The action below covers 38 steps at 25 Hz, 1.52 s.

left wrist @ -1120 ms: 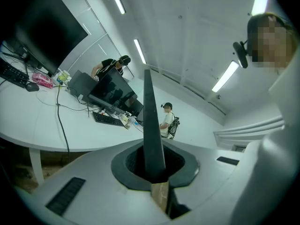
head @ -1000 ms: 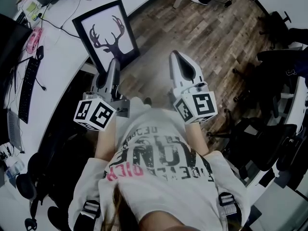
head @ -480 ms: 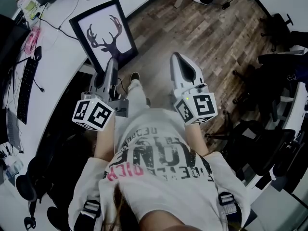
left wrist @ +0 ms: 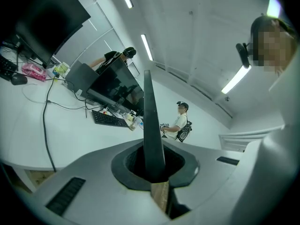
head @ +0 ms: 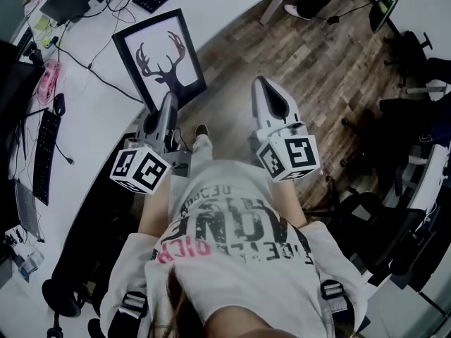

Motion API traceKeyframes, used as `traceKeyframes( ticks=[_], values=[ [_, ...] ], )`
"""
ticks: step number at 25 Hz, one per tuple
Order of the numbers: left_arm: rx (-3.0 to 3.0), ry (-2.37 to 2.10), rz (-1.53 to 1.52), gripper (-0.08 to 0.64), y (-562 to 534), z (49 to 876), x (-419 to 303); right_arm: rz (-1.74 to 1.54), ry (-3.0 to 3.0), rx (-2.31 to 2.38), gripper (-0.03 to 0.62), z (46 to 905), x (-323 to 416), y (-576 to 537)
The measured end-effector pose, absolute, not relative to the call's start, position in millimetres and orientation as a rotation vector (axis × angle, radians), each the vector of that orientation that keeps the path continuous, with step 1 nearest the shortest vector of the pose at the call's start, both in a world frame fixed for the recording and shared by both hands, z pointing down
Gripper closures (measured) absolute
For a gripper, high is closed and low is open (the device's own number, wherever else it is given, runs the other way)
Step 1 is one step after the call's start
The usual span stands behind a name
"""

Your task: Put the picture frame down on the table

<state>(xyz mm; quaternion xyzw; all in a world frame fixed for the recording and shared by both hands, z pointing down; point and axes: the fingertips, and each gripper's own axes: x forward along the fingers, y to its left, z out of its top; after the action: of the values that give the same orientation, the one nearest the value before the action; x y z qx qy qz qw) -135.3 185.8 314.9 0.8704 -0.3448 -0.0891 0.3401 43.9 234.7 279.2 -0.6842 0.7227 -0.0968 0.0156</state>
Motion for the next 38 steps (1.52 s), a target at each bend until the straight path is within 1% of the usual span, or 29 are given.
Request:
traceKeyframes(
  ticks=[6, 13, 29, 38],
  values=[
    [2.272, -0.885, -0.221, 0.540, 162, 318, -133, -0.312, 2.236, -2.140, 0.594, 285, 48, 207],
    [2.255, -0.876, -0.183, 0.540, 107, 330, -140, -0.353, 2.226, -2.173, 0.592, 294, 45, 157],
    [2.165, -0.904, -0.178, 0.540, 72, 338, -142, -0.403, 2.284, -2.135, 0.592, 297, 38, 98],
    [2.119, -0.994, -0.208, 0.540, 36, 348, -123, -0.416, 2.322, -2.093, 0.594, 301, 72, 44]
  ],
)
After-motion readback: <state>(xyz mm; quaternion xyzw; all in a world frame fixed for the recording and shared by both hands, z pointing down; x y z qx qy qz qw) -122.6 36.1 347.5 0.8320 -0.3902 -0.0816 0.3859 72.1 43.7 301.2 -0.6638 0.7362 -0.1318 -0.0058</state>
